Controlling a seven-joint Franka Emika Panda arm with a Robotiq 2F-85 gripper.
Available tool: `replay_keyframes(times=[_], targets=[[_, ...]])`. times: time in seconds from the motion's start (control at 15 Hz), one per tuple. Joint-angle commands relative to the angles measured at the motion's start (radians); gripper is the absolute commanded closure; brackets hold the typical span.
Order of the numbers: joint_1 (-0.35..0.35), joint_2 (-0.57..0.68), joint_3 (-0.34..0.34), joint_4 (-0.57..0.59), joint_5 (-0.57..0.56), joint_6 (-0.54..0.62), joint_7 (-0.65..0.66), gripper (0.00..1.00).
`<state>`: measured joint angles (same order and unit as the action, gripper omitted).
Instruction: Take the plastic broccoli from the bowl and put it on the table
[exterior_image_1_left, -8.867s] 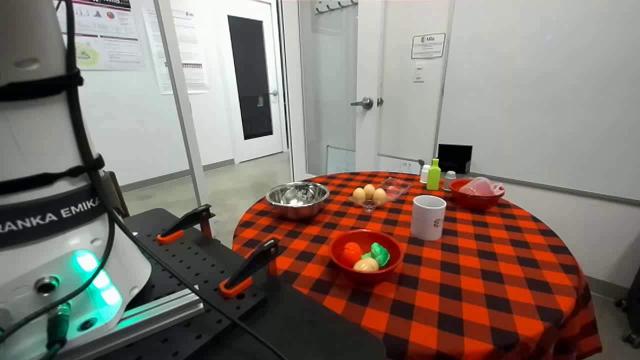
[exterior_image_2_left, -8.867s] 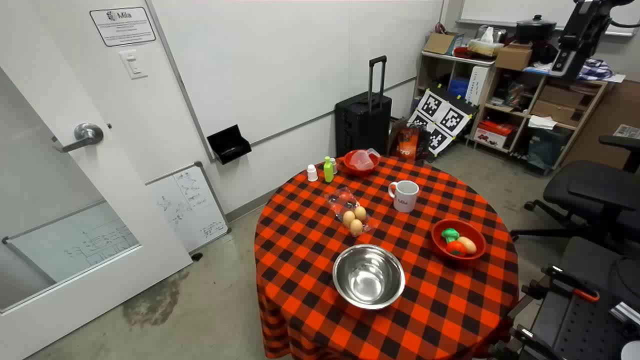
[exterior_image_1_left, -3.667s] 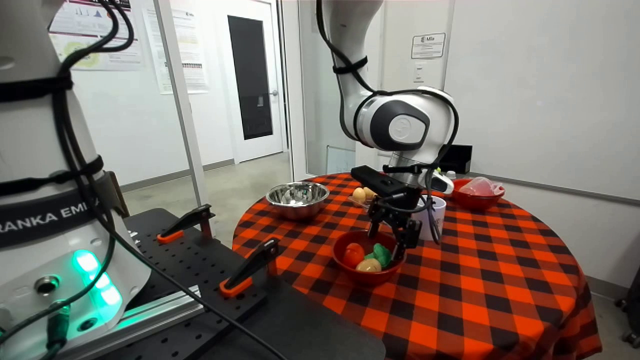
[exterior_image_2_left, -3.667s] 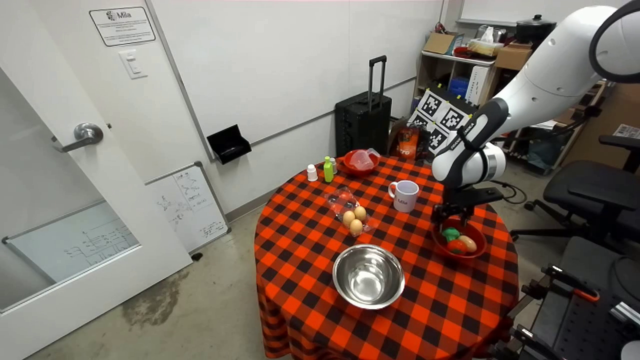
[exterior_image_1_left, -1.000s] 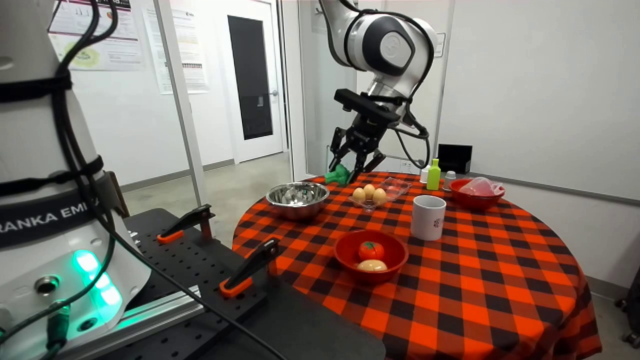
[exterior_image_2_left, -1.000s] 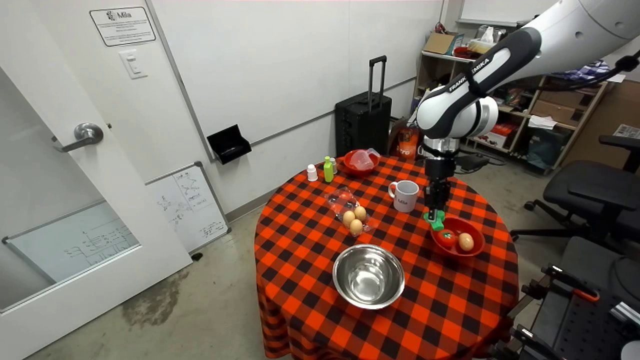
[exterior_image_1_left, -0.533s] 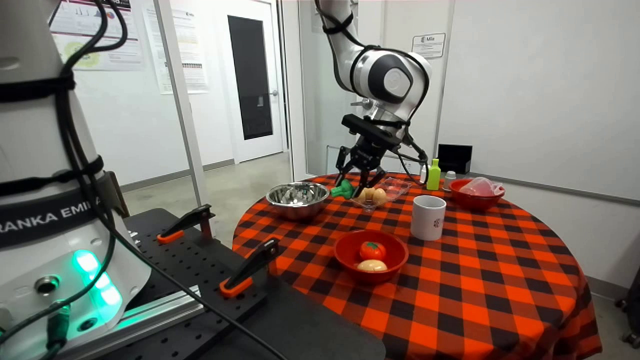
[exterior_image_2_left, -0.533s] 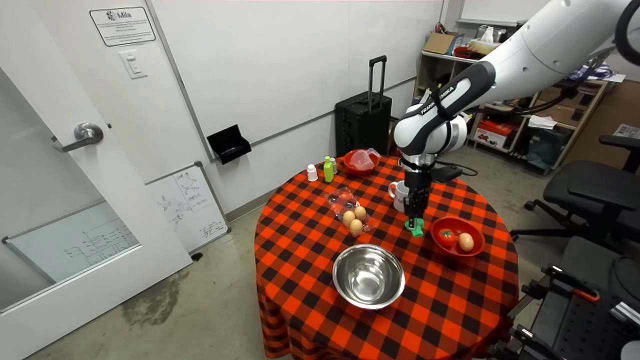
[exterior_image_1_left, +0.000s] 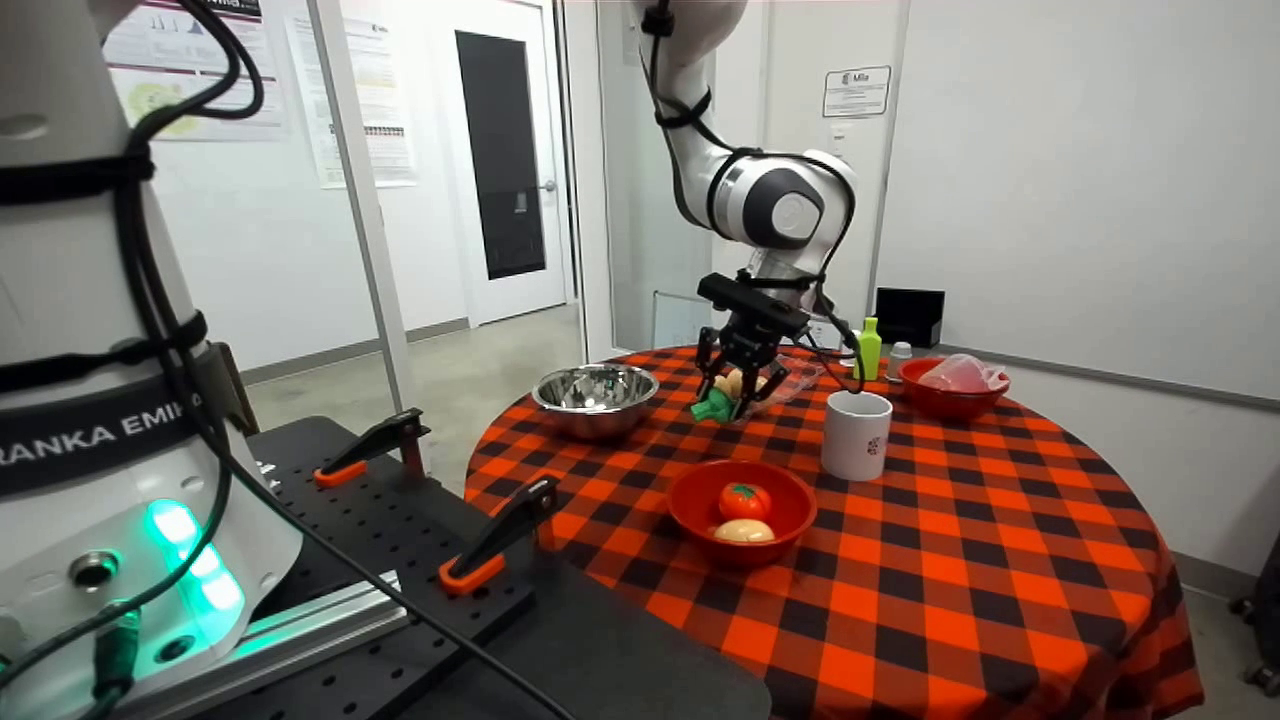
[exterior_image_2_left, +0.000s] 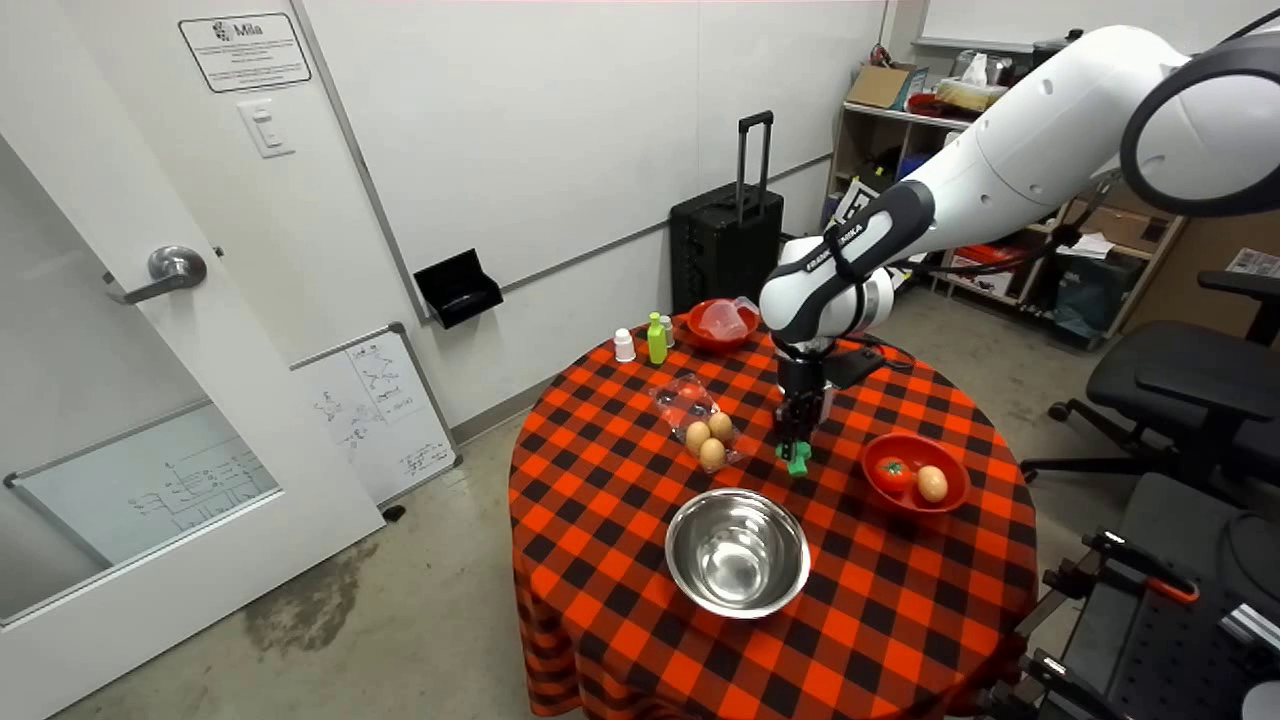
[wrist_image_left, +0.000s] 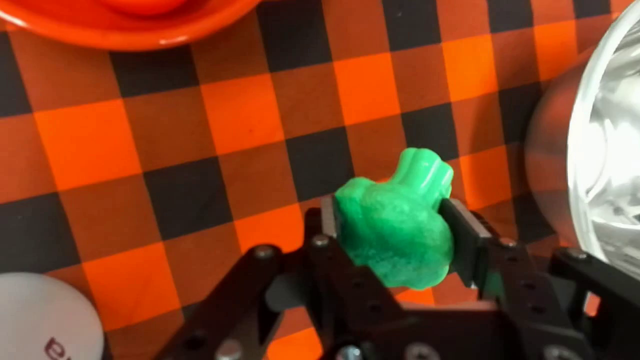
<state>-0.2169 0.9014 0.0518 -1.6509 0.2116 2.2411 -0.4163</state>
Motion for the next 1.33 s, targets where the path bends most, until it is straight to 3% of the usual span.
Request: replay_keyframes(times=[0.0, 0.47, 0.53, 0.73, 0.87, 1.27], targets=[[0.033, 0.059, -0.016, 0.052, -0.043, 0.094, 0.085, 0.73], [0.071, 0.078, -0.067, 0.026, -0.123, 0.234, 0.228, 0.73], [0.074, 0.077, -0.073, 0.025, -0.13, 0.238, 0.243, 0.3], [0.074, 0.076, -0.081, 0.025, -0.14, 0.229, 0.27, 0.07], [0.074, 0.076, -0.084, 0.025, -0.144, 0.228, 0.282, 0.0], [0.048, 0.018, -0.07, -0.014, -0.119, 0.184, 0.294, 0.0]])
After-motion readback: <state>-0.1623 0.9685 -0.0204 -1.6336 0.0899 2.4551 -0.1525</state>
